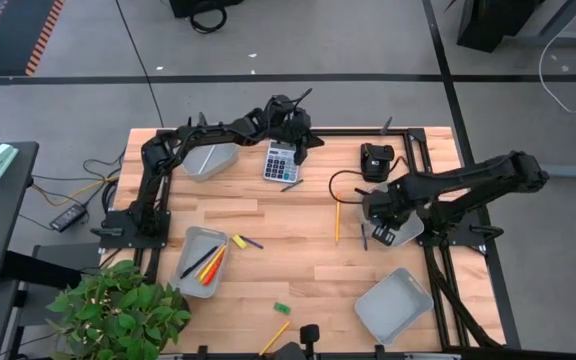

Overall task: Sort crayons/erasers/pens/pencils in bins
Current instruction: Put the bottom green crayon into the bottom right gray bin

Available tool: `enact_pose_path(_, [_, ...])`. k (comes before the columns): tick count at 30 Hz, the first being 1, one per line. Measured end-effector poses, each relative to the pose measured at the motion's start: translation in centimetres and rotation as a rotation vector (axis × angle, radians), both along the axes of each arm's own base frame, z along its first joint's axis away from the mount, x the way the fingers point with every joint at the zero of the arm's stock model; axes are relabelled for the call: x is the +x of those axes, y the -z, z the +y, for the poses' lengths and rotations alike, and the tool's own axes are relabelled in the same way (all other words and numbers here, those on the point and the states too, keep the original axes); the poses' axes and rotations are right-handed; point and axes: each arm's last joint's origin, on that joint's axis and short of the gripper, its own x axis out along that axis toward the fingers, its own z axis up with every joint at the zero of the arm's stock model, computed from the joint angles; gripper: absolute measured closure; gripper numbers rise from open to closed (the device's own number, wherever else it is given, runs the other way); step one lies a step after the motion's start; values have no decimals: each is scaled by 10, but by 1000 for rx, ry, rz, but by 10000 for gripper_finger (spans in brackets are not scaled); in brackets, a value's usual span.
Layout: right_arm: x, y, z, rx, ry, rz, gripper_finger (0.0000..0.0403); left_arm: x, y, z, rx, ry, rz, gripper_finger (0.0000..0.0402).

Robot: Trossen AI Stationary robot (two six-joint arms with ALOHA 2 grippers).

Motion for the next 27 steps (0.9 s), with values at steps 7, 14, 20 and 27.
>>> enact_pose_path(7, [2, -51, 30, 100, 1, -76, 392, 0, 0, 0, -27, 2, -1, 380])
enact_pose_path(14, [-4, -86, 73, 210, 11, -205, 392, 4, 11, -21, -111, 74, 106, 387])
enact_pose_path(20, [-9, -80, 124, 302, -30, -308, 392, 17, 17, -59, -119, 168, 176, 382])
enact_pose_path(27, [-12, -48, 179, 294, -37, -199, 387, 31, 18, -97, -46, 238, 185, 391])
